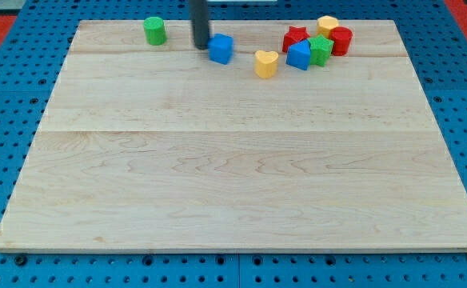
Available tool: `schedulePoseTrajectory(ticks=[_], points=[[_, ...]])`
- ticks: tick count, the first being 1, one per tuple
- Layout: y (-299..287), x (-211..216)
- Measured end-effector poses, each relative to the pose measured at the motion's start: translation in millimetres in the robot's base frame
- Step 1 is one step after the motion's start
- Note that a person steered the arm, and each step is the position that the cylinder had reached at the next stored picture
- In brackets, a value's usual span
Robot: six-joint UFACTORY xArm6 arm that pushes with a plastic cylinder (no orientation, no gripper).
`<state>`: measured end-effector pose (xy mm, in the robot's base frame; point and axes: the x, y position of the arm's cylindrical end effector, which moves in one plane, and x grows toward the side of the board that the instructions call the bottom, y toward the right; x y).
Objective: Place the arm left to green circle
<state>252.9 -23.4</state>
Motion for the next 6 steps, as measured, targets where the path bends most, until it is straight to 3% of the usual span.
schedulePoseTrajectory(ticks=[1, 2, 3, 4, 5, 6], points=[[34, 11], [-23, 13], [-91, 22], [-229, 3], [-207, -32], [-142, -41]])
